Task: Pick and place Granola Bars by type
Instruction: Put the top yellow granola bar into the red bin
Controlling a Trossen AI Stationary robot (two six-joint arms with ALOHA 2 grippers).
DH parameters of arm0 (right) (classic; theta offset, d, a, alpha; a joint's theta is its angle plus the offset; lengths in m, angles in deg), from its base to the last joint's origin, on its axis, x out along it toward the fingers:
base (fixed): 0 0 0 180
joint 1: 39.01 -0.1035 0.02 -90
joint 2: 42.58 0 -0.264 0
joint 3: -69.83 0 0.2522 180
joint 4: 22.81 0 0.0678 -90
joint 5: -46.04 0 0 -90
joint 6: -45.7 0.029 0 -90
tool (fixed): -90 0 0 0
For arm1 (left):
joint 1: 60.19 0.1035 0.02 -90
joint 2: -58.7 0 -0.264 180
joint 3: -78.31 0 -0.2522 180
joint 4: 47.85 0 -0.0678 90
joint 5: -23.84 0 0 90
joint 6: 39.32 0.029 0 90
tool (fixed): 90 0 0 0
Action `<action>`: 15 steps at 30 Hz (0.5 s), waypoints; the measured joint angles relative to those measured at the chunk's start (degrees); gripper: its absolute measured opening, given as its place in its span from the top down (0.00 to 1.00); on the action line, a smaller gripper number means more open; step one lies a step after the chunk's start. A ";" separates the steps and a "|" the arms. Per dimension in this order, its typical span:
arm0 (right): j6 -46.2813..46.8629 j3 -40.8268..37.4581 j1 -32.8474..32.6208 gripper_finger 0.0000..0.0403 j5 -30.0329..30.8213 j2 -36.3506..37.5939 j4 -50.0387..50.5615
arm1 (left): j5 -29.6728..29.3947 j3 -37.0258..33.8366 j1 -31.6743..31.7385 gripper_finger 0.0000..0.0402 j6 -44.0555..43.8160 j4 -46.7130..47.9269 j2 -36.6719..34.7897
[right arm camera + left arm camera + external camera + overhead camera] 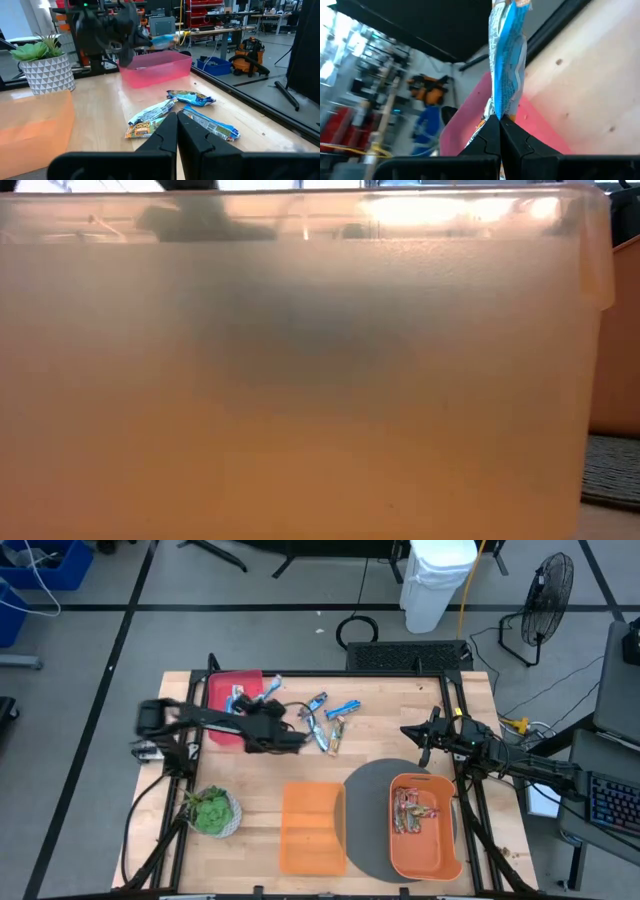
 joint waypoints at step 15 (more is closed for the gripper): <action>-0.02 0.00 0.00 1.00 0.00 -0.02 0.01 | 5.39 -31.03 1.34 1.00 11.68 -29.47 -42.17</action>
